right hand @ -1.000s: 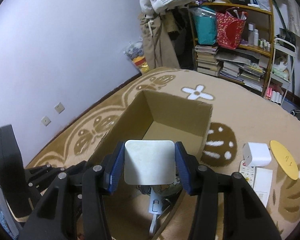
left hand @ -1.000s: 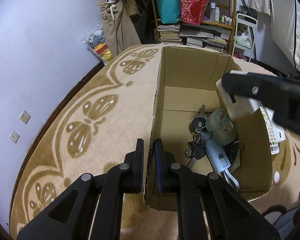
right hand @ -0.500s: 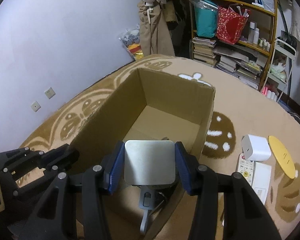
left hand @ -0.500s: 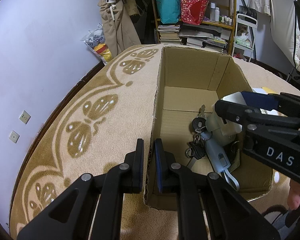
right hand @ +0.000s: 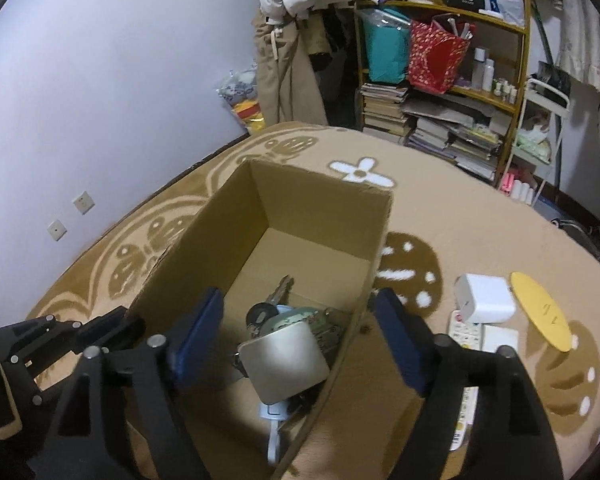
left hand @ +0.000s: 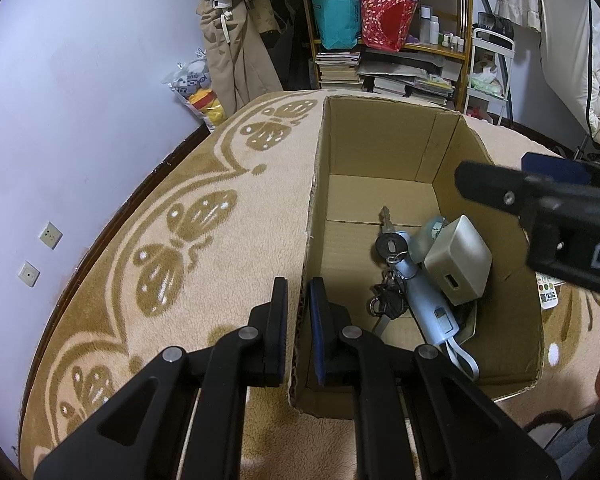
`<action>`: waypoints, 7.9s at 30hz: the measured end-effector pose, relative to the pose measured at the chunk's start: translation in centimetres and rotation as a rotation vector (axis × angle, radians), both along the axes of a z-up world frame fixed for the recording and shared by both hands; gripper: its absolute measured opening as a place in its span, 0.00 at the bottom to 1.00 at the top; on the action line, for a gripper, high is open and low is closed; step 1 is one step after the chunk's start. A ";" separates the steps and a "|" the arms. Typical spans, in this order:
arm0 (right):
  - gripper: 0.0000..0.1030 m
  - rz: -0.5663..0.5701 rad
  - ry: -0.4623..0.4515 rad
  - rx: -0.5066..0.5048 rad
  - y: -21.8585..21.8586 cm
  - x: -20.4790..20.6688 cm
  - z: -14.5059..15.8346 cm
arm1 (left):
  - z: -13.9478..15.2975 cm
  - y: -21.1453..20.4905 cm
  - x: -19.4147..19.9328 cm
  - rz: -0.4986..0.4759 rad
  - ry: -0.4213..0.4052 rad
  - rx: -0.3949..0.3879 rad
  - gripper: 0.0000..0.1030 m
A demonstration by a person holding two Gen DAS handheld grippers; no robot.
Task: Organize rigid objects
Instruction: 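Carry the square power bank into the box and release it, then move the right tool back and grasp the white socket panel, then carry the socket panel into the box and lower it in, then move the right tool back to the rug and grasp the white charger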
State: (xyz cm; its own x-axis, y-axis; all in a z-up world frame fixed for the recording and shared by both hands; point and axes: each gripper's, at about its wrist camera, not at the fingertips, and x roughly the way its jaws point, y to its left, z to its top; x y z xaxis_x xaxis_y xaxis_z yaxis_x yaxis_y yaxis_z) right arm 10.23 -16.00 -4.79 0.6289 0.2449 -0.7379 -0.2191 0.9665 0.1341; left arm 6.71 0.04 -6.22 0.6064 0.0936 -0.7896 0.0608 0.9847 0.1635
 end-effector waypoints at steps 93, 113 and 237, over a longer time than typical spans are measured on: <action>0.56 -0.619 0.310 -0.091 -18.2 0.7 -11.9 | -0.3 0.5 0.0 0.005 0.004 0.002 0.12; 0.50 -0.523 0.108 0.139 -16.1 -0.1 -4.3 | -0.3 0.3 0.1 0.013 0.004 0.037 0.12; 0.93 -0.397 0.152 0.110 -16.9 7.6 -9.7 | -0.2 -0.5 0.0 0.031 -0.002 0.102 0.13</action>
